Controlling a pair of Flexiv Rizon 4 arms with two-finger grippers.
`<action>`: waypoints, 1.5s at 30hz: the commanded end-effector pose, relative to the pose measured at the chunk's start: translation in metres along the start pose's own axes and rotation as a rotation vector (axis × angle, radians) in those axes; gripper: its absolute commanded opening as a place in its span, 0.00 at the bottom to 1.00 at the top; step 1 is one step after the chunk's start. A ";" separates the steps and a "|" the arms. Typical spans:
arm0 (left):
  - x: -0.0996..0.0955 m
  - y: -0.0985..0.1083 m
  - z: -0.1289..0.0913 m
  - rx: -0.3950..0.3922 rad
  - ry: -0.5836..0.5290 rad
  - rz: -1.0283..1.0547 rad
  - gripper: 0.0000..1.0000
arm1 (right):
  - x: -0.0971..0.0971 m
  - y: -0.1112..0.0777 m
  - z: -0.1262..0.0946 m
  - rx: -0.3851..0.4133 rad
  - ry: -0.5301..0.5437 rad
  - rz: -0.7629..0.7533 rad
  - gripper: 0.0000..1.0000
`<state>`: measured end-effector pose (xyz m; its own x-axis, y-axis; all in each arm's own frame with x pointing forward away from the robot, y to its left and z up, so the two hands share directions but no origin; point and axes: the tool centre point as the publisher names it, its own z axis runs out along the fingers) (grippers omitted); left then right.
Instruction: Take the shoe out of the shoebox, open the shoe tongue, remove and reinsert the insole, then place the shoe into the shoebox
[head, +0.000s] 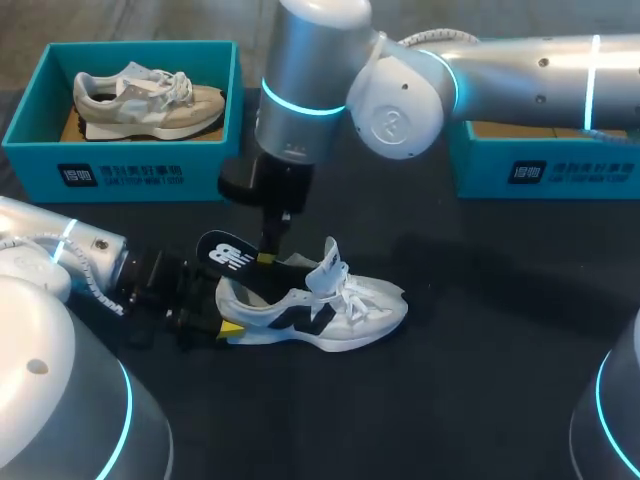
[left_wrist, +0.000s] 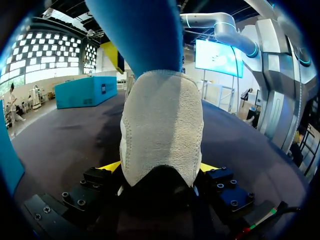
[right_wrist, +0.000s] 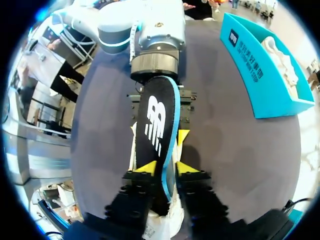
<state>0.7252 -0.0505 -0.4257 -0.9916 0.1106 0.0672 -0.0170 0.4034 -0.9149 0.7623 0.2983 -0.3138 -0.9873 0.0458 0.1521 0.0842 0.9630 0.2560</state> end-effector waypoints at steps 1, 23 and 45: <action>-0.002 0.005 0.004 -0.002 -0.001 0.000 0.00 | 0.000 -0.004 -0.004 -0.046 0.030 -0.018 0.39; -0.002 0.005 0.004 -0.002 -0.001 0.000 0.00 | 0.005 0.003 0.003 -0.238 0.292 -0.061 0.42; -0.002 0.005 0.004 -0.002 -0.001 0.000 0.00 | 0.016 0.010 0.022 -0.279 0.328 -0.040 0.32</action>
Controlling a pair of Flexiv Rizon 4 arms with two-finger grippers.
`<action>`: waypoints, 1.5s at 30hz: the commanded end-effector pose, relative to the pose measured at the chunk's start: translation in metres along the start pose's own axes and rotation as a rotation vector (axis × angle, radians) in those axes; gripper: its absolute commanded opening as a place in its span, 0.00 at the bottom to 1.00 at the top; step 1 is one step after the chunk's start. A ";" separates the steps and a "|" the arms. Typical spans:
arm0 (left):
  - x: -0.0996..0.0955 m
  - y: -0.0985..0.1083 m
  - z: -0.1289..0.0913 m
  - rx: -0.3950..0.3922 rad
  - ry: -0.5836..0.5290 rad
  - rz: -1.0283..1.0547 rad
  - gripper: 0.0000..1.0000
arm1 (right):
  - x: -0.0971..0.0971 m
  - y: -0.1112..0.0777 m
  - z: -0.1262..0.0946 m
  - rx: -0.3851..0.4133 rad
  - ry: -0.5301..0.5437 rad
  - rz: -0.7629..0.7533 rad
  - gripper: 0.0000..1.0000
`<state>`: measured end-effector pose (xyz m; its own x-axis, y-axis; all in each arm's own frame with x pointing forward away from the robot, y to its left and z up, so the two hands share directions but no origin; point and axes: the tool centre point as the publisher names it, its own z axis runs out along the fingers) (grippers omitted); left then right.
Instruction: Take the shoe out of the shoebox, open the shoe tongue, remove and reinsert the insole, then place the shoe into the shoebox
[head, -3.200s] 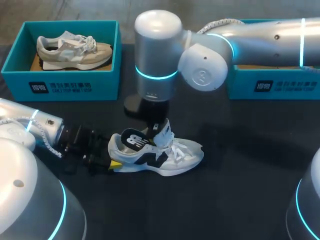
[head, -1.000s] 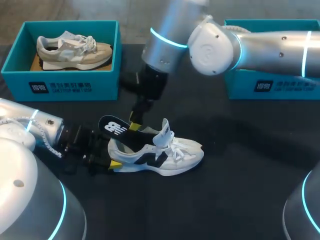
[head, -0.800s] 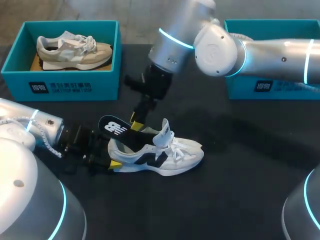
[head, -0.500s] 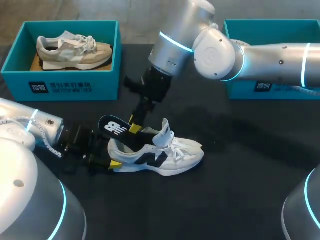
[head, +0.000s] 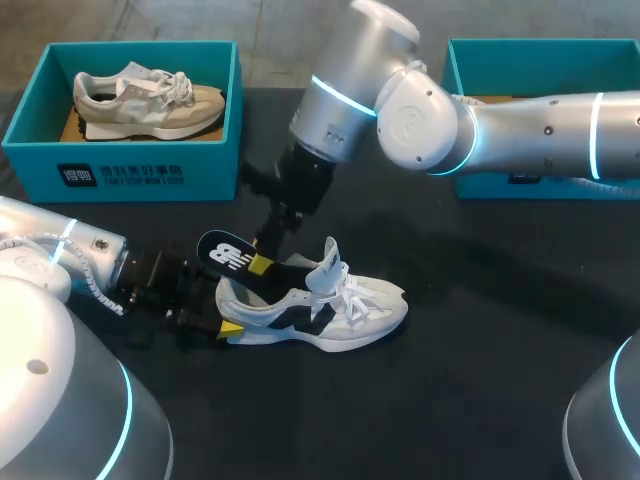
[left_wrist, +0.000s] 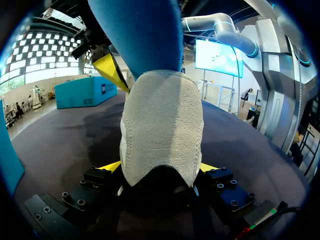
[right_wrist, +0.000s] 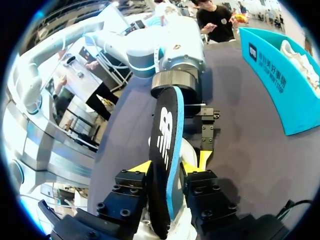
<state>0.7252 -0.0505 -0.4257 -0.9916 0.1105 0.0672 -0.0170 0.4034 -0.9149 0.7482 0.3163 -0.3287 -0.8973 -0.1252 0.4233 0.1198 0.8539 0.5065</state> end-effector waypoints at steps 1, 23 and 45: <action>-0.002 0.005 0.004 -0.002 -0.001 0.000 0.00 | 0.003 -0.003 0.002 -0.006 -0.006 0.003 0.31; -0.002 0.005 0.004 -0.002 -0.001 0.000 0.00 | 0.011 0.025 -0.030 -0.089 -0.054 -0.010 0.00; -0.002 0.005 0.004 -0.002 -0.001 0.000 0.00 | 0.015 0.090 -0.096 -0.233 -0.218 -0.055 0.00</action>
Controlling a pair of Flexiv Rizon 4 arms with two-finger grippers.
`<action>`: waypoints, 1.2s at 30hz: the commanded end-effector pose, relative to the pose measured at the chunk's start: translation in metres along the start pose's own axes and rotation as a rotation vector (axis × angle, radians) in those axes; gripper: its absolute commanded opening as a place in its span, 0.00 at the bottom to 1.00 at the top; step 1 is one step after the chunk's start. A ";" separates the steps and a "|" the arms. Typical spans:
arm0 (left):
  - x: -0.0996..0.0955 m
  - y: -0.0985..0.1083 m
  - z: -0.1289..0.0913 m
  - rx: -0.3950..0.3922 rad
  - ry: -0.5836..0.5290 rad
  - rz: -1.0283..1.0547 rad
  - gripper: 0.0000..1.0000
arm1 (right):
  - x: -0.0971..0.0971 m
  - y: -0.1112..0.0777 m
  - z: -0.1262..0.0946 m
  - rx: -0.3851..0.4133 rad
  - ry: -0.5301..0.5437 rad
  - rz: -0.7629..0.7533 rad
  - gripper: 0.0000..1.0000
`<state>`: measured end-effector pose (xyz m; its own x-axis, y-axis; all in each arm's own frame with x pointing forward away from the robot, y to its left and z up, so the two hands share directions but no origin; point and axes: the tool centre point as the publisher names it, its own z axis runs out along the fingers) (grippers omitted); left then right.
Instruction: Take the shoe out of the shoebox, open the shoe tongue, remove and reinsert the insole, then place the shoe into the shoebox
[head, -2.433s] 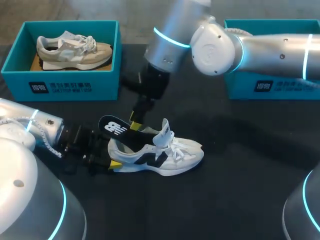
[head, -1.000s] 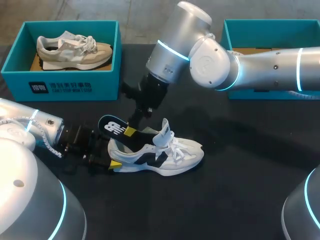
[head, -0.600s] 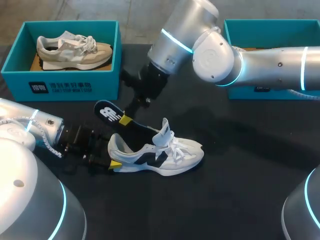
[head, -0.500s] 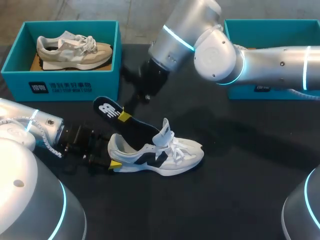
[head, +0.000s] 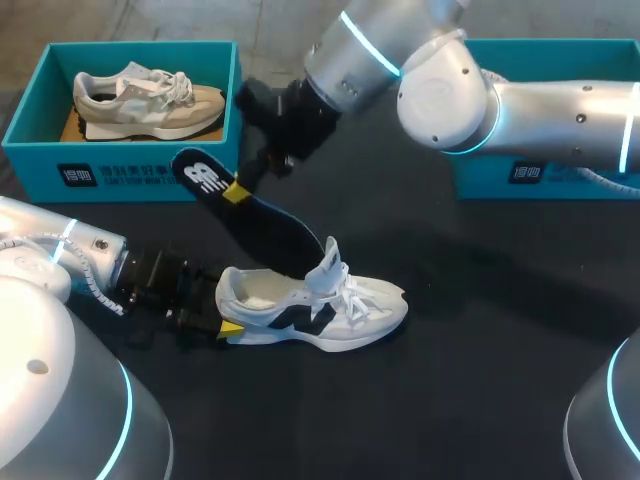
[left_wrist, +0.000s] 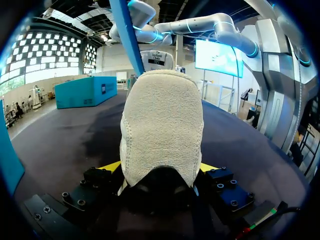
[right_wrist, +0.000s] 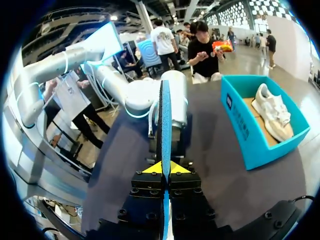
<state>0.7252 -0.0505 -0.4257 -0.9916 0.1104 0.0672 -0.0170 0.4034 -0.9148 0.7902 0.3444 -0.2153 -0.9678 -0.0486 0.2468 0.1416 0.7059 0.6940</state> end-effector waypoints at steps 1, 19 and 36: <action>-0.002 0.005 0.004 -0.001 -0.001 0.000 0.00 | 0.007 0.013 -0.011 -0.012 -0.032 -0.009 0.00; -0.002 0.005 0.004 -0.001 -0.001 0.000 0.00 | 0.016 0.042 -0.022 -0.078 -0.085 -0.044 0.00; -0.002 0.005 0.004 -0.001 -0.001 0.000 0.00 | 0.016 0.042 -0.022 -0.078 -0.085 -0.044 0.00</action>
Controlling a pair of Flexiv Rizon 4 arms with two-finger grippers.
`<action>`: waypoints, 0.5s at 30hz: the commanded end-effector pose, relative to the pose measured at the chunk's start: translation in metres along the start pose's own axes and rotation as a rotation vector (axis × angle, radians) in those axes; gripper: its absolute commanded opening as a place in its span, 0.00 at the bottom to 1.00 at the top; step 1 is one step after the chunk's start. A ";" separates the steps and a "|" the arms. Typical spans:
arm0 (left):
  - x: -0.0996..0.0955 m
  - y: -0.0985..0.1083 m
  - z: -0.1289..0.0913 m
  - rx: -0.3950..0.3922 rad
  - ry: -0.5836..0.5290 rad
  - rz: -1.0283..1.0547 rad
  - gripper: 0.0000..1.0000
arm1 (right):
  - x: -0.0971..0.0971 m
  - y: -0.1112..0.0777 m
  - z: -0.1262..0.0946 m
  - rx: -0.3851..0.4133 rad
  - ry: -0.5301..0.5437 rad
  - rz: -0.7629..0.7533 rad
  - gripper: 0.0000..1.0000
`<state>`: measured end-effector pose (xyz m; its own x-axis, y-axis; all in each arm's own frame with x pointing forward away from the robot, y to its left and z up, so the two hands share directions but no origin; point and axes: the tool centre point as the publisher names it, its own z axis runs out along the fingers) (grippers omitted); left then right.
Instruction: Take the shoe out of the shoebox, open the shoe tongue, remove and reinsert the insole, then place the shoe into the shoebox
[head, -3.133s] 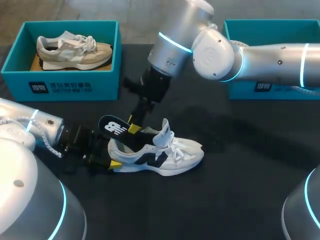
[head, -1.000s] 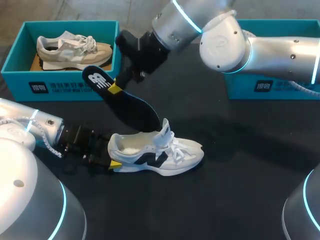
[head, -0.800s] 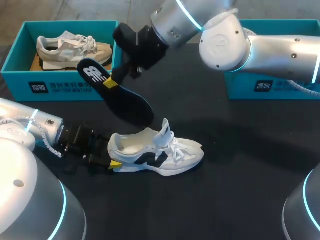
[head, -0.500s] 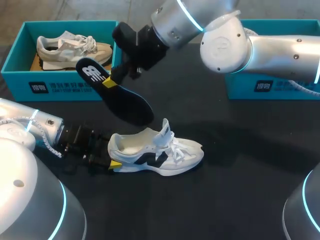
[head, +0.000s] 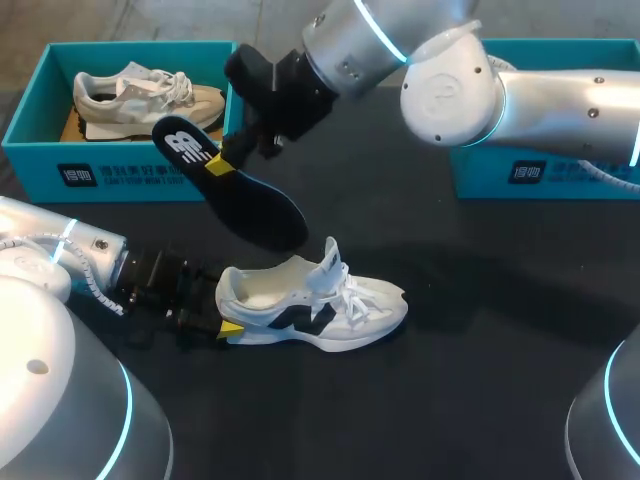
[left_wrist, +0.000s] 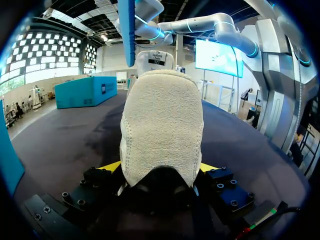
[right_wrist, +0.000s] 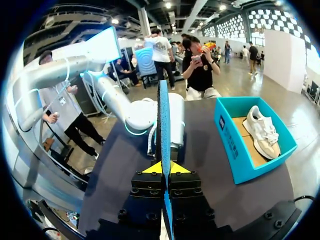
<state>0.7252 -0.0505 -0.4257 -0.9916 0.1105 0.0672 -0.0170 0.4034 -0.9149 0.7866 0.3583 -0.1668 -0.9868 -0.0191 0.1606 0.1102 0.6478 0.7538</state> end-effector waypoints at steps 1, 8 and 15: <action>-0.002 0.005 0.004 -0.001 -0.001 0.000 0.00 | 0.001 -0.001 0.000 0.000 -0.003 0.001 0.00; -0.002 0.005 0.004 -0.001 -0.001 0.000 0.00 | 0.001 0.002 -0.006 -0.026 -0.011 0.010 0.00; -0.002 0.005 0.004 -0.001 -0.001 0.000 0.00 | 0.001 0.019 -0.040 -0.096 -0.026 0.026 0.00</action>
<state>0.7252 -0.0505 -0.4257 -0.9916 0.1105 0.0672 -0.0171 0.4034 -0.9149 0.7982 0.3567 -0.1354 -0.9856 0.0116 0.1688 0.1441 0.5801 0.8017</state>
